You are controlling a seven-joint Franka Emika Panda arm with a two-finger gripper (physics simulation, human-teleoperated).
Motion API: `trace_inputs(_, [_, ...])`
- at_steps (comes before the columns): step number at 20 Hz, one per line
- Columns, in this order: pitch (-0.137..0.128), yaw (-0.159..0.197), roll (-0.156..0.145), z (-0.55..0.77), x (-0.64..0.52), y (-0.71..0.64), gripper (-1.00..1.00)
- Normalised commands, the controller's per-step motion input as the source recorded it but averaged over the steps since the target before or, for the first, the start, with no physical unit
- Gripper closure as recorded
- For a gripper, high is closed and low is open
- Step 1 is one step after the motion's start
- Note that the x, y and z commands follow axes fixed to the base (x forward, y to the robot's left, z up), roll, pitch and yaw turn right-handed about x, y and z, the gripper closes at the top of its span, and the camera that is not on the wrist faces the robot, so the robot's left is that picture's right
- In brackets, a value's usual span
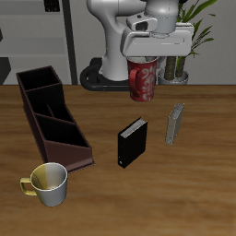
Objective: Place the red mug into the right desk caddy's right compartment and place the yellow book into the right desk caddy's back compartment
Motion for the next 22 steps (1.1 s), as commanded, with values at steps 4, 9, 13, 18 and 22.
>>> trace_inputs(4, [-0.003,0.025,-0.036,-0.05,-0.29,-0.57,1.00])
trace_inputs(9, [-0.022,0.018,-0.056,-0.05,-0.34,-0.51,1.00])
trace_inputs(13, [-0.018,-0.001,-0.047,-0.02,-0.35,-0.45,1.00])
trace_inputs(18, [-0.026,0.022,-0.034,0.03,-0.23,-0.27,1.00])
trace_inputs(22, [-0.017,0.016,-0.028,0.01,-0.11,-0.19,1.00])
